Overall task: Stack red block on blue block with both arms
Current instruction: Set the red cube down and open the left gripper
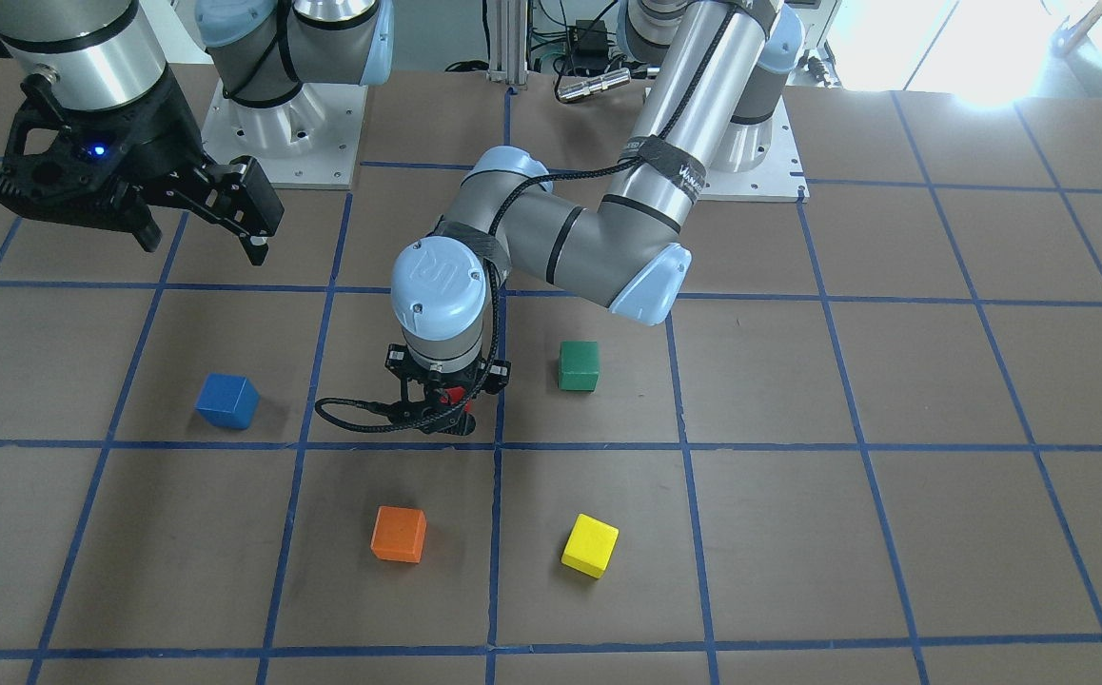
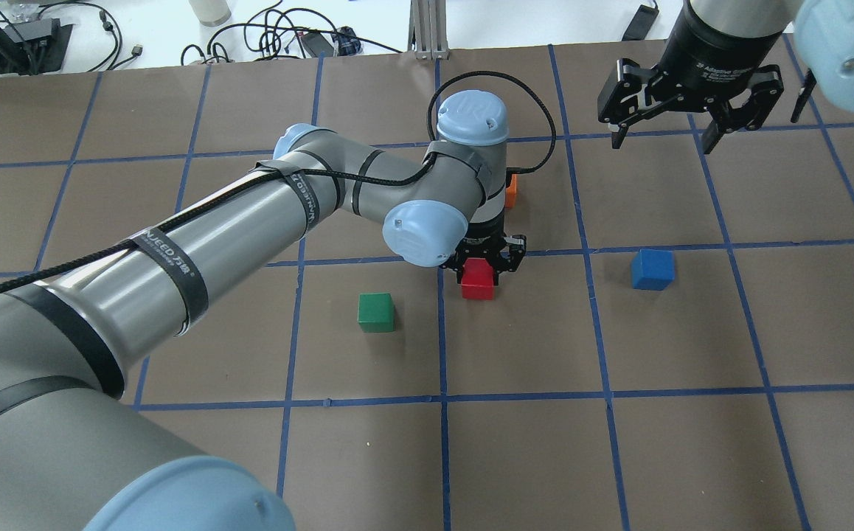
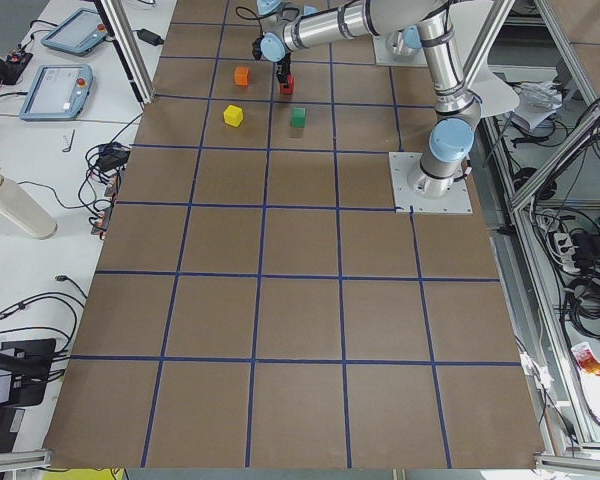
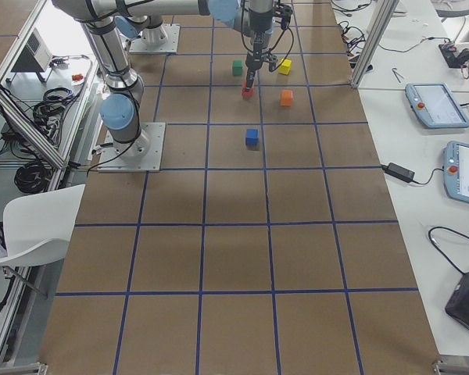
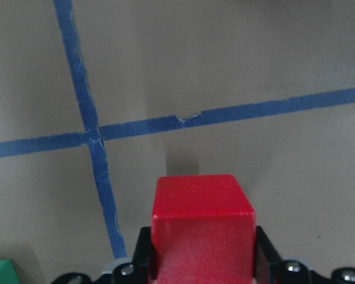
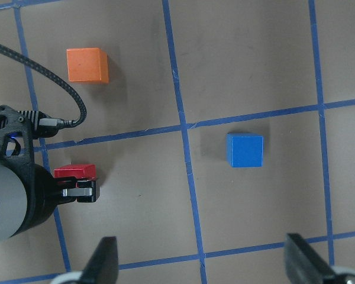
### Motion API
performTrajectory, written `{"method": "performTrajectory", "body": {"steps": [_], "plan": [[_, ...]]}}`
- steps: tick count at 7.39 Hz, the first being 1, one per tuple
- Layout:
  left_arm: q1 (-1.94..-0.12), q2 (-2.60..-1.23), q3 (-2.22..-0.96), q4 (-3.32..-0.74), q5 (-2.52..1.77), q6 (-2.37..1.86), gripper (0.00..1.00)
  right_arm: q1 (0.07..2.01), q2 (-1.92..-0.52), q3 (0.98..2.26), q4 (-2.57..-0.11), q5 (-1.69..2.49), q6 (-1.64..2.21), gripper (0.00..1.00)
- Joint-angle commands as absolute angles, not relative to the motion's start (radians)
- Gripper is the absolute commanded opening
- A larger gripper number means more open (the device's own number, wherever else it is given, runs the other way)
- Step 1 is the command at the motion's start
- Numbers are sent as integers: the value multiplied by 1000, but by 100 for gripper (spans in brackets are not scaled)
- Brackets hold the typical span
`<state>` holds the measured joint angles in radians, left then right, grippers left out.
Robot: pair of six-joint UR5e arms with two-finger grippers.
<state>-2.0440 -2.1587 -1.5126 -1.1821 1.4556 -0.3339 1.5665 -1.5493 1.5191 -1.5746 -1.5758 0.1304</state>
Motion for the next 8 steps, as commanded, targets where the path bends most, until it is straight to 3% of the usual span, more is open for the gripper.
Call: {"method": "performTrajectory", "body": {"steps": [1,5,8], "plan": [[-2037,-2126,-1512,-1196,1456,-318,100,1568,-1549,1520,-1572,-1575,132,100],[-1872,-1979,-1528,-1248,1499,-224,100,1592,-1554,1573,-1575,-1556,165,100],[-1702,-1821,-1528,-1401,1503,-39,100,1745,-1497,1656,-1691,-1560,345,100]]}}
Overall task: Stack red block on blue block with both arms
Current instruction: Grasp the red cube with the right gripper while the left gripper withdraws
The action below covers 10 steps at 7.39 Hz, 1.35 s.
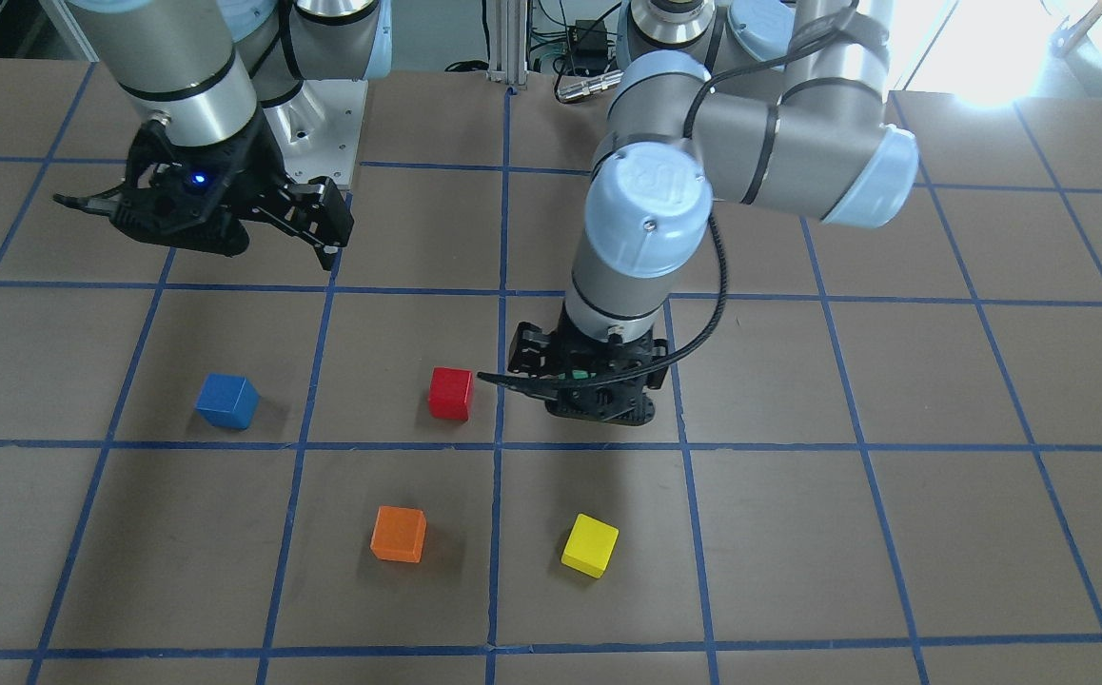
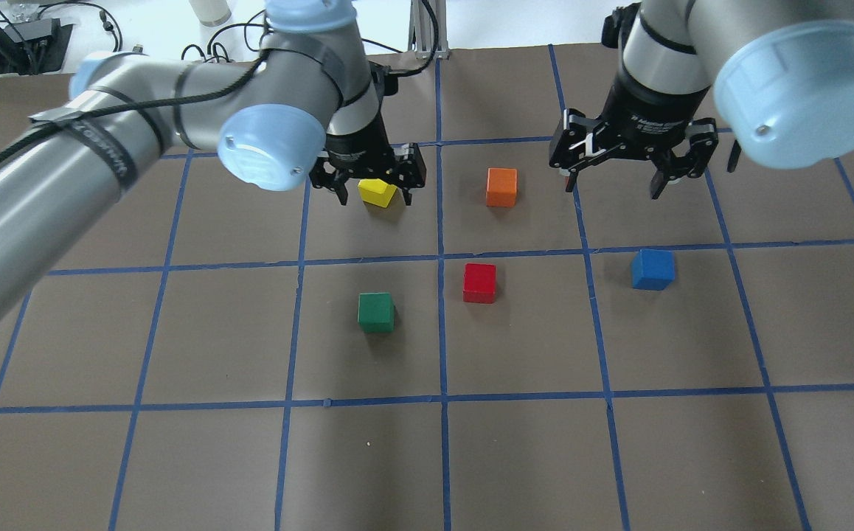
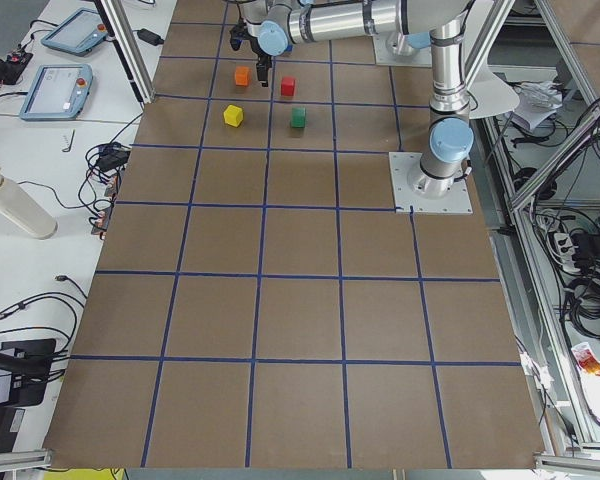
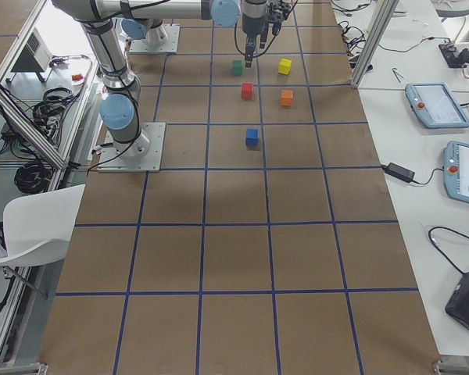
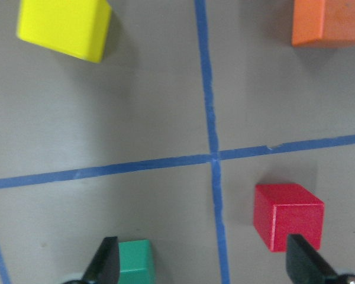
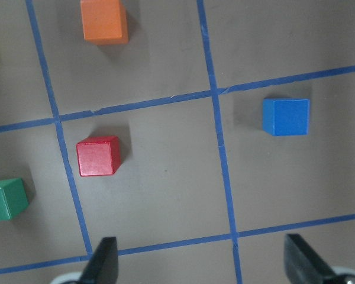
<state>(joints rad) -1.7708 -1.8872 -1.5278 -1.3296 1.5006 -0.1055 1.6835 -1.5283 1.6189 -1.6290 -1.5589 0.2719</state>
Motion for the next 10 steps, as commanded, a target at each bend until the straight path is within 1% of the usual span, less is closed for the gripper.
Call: {"method": "performTrajectory", "body": {"steps": [1,2,4,6,8,9,10], "plan": [[-1665,-1771,-1528,-1460,1505,-13,100,1799,-1461,1707,-1789,-1559,415,100],[-1628,-1732,-1529,-1504,1508,29,100,1856,-1419,1768,-1918,-1562,466,100],[-1550,-1681,-1531,-1560,1506,105,100,1876,-1347,1859,-2107,-1562,483,100],[-1522,-1637,-1532,-1600,1509,155,100,1878,-1229,1873,-2250,-1571,489,100],[-1523,-1615,-1578,-1583,1506,155,100,1879,-1186,1871,-2289,-1566,482,100],[-1523,-1612,-1588,-1580,1506,155,100,1879,-1151,1871,-2343,-1568,489,100],[-1525,-1615,-1588,-1578,1505,153,100,1881,-1146,1874,-2353,-1563,494,100]]}}
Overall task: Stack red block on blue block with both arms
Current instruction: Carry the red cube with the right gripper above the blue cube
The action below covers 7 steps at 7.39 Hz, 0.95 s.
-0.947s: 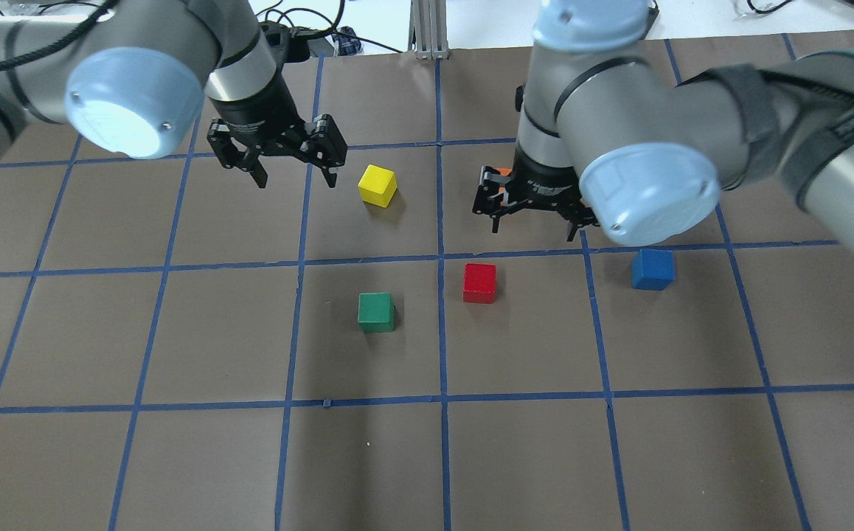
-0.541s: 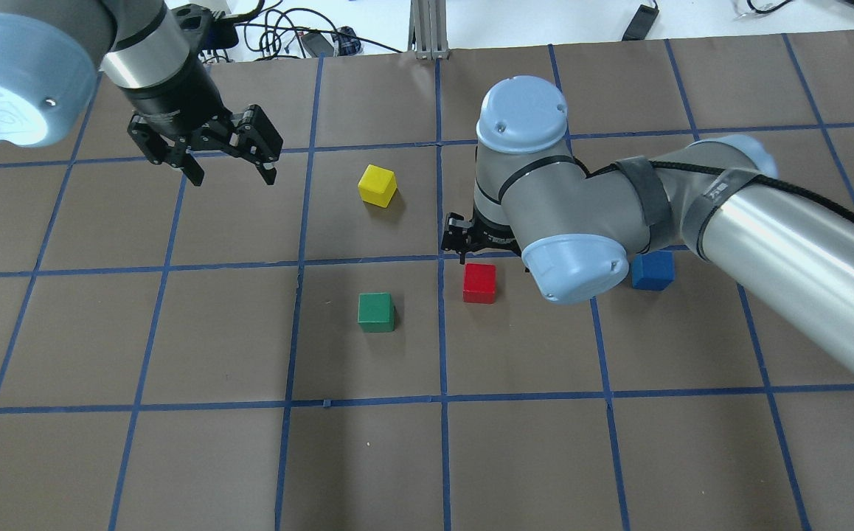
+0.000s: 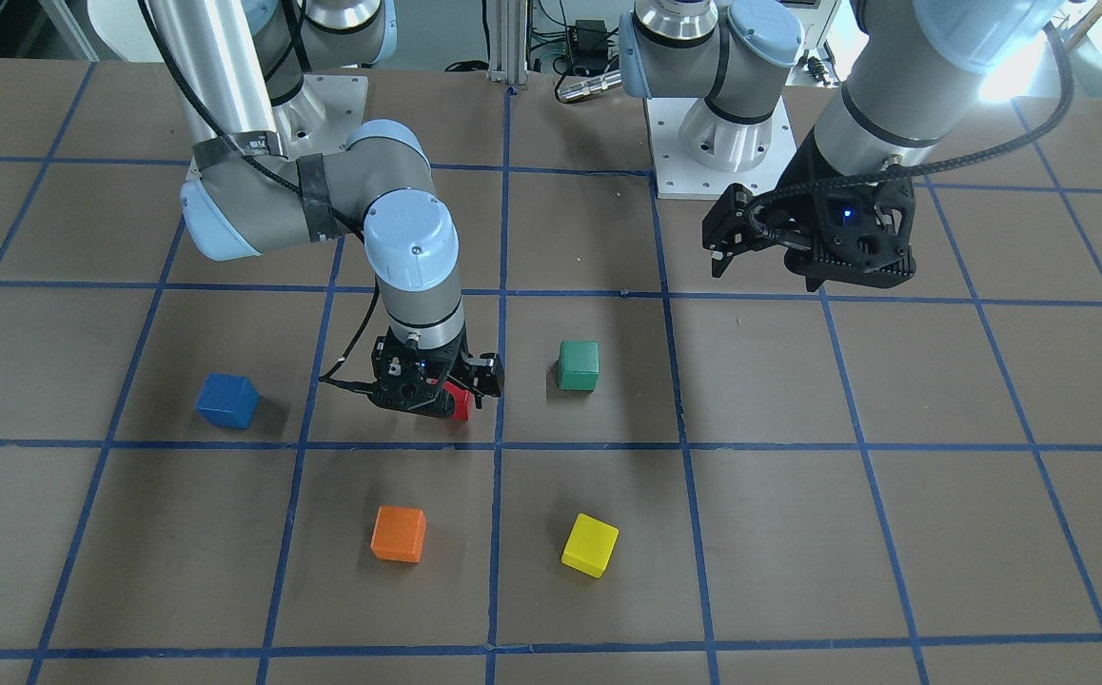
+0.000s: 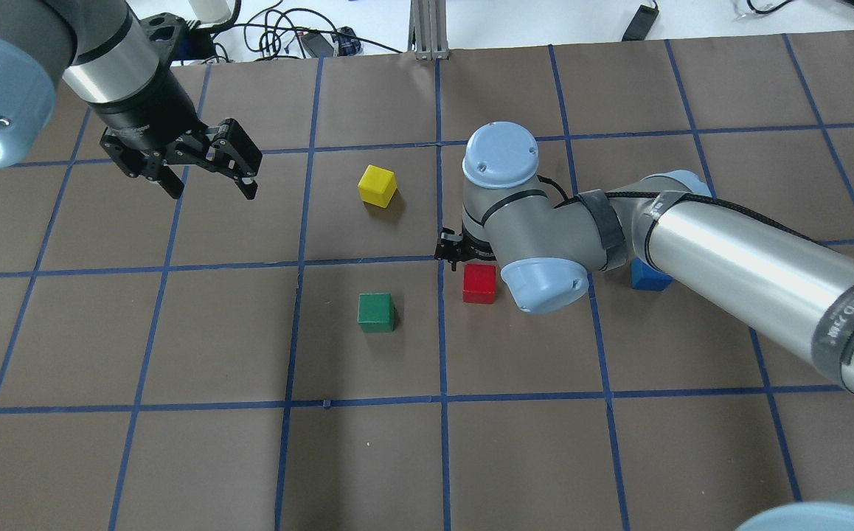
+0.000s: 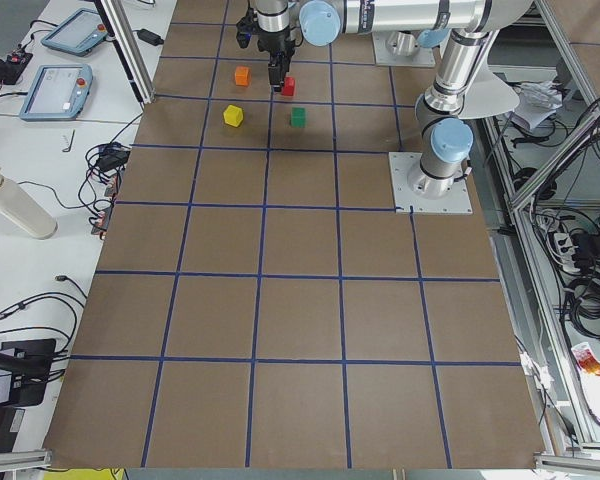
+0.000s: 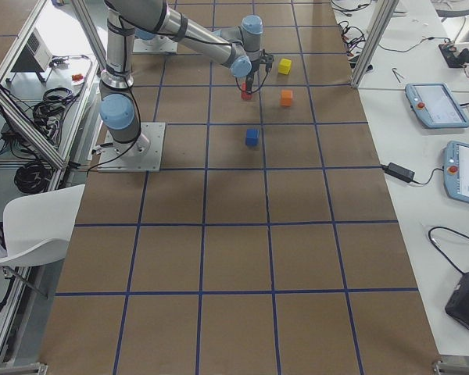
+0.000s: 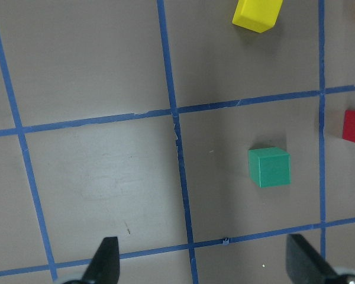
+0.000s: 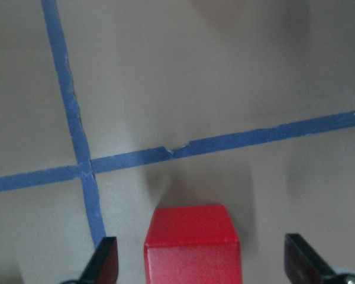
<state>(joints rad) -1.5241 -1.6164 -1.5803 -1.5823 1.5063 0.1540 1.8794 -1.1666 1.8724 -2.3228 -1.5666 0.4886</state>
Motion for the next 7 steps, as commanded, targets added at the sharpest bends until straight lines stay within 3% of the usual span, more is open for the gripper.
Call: {"method": "performTrajectory", "body": {"steps": [1,2,3,5,7], "plan": [[-1525,-1615,-1589,-1580,1505,153,100,1884,-1143,1873,-2349,-1560,489,93],[-1523,-1617,-1589,-1580,1503,153,100,1885,-1141,1870,-2342,-1562,473,50],[-1525,-1620,-1591,-1580,1503,153,100,1884,-1143,1864,-2339,-1574,457,20],[-1525,-1624,-1591,-1580,1506,150,100,1873,-1169,1853,-2320,-1618,398,17],[-1525,-1621,-1583,-1577,1506,141,100,1809,-1276,1812,-2135,-1621,272,18]]}}
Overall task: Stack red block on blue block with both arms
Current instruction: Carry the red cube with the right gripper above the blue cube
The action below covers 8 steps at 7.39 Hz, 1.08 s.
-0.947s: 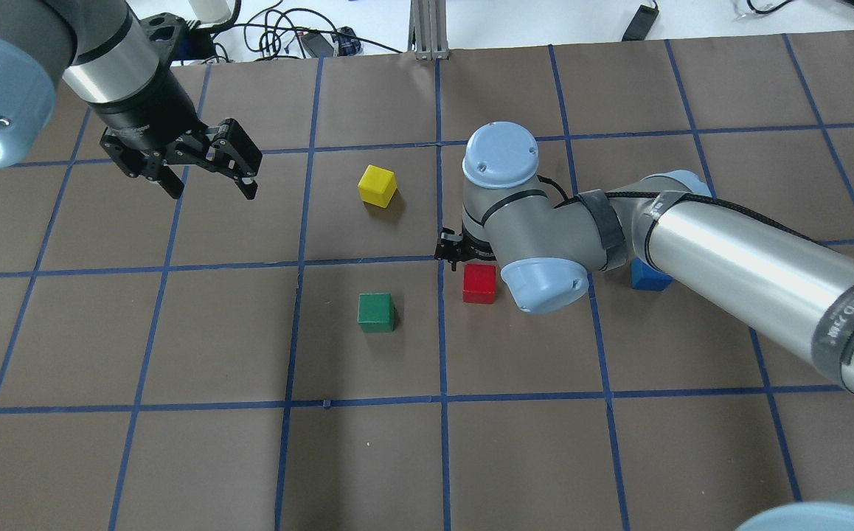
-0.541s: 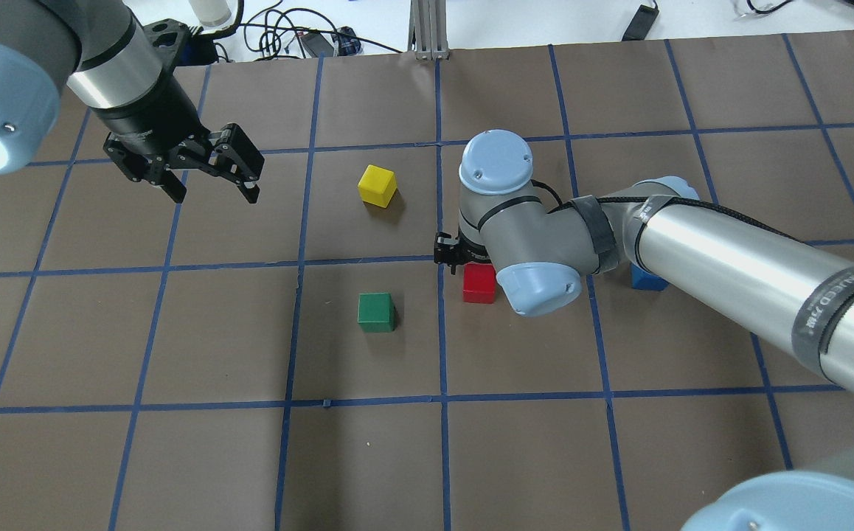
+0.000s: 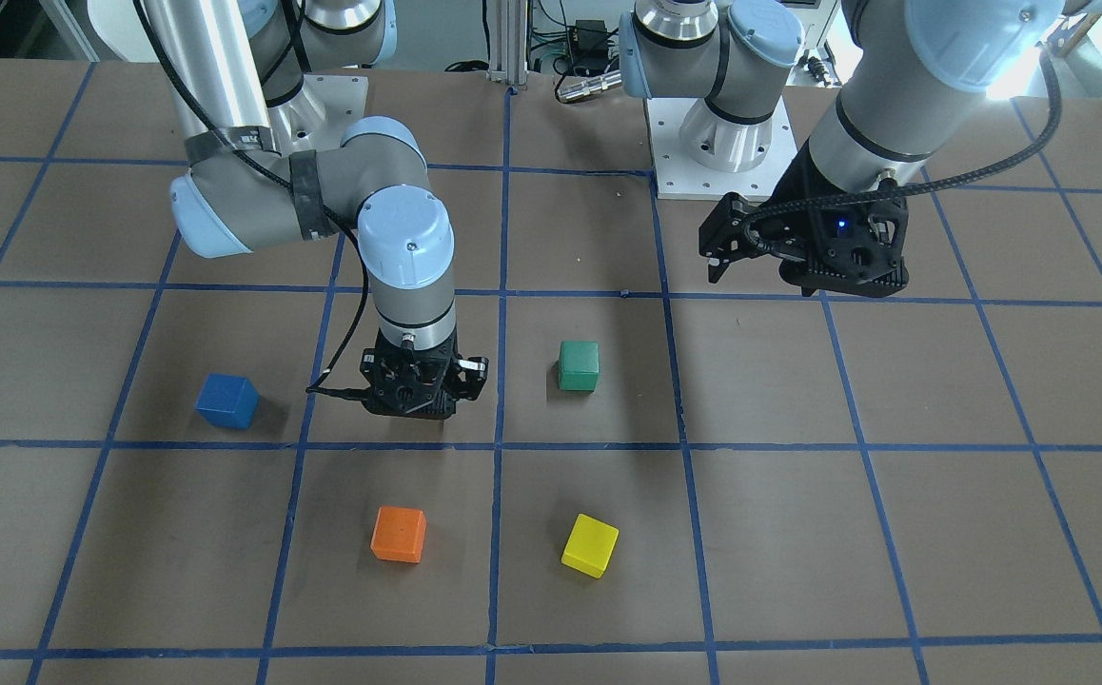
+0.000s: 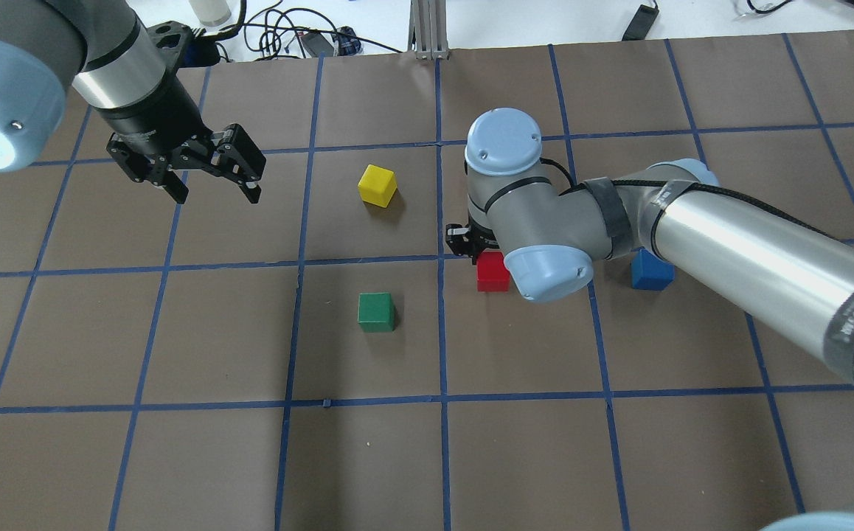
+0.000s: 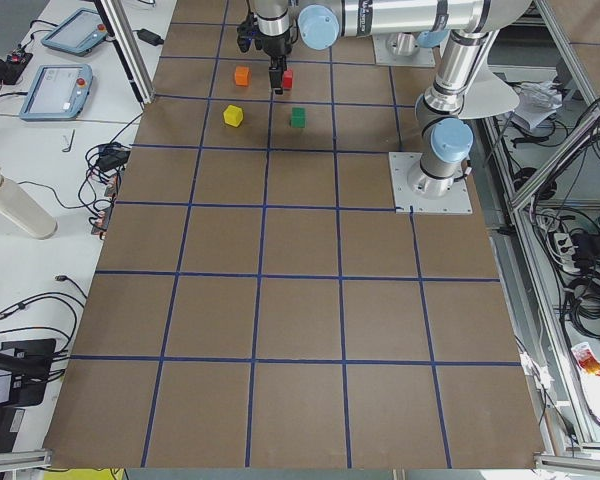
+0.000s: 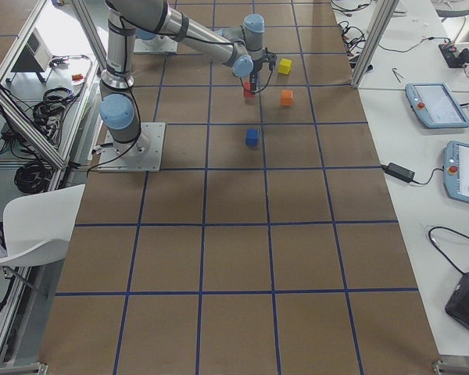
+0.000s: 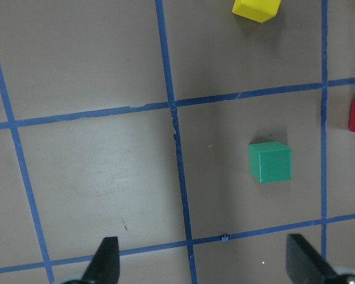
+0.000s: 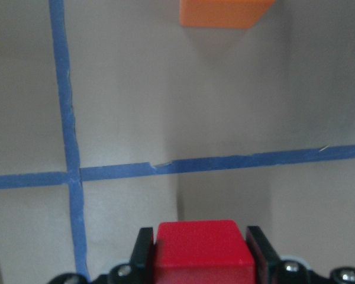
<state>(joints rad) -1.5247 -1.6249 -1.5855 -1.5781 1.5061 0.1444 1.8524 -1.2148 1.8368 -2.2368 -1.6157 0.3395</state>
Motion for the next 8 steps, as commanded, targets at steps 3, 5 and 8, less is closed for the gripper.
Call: {"method": "performTrajectory", "body": {"steps": [3,5,8], "plan": [[-1526,-1617,-1583,-1569,1506,143,100,1547,-1379,1808,-1980,-1621,-25,18],[-1526,-1634,-1585,-1569,1505,141,100,1386,-1393,1842,-1985,-1628,-77,17],[-1526,-1634,-1583,-1569,1505,143,100,1381,-1402,1910,-2032,-1615,-55,17]]}}
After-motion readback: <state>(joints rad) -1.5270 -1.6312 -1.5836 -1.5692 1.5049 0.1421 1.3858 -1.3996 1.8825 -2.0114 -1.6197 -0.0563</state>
